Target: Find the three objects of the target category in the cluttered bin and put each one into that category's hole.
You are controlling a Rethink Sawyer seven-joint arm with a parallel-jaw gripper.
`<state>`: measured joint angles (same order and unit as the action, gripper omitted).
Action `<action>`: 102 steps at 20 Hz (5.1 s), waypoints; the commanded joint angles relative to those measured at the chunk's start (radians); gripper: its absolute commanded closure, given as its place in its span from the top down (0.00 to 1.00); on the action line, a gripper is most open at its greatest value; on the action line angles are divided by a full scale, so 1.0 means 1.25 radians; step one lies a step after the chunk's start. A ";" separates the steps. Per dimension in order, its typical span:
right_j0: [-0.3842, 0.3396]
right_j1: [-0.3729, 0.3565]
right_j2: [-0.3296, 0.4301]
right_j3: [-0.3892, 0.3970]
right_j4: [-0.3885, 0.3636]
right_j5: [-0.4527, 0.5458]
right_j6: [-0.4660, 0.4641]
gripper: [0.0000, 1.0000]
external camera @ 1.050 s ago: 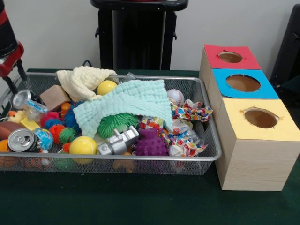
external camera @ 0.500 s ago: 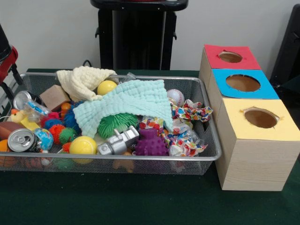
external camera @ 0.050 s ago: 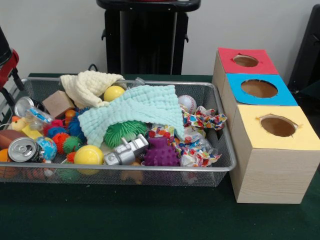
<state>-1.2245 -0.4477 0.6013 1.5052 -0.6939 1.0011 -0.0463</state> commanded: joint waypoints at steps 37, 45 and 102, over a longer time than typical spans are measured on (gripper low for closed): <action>-0.022 -0.135 0.132 0.114 0.029 0.032 -0.162 1.00; -0.019 -0.124 0.142 0.153 0.003 -0.018 -0.121 1.00; -0.005 0.001 0.140 -0.056 -0.040 0.113 -0.191 1.00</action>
<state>-1.2424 -0.4233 0.7301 1.4751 -0.7383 1.0723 -0.0463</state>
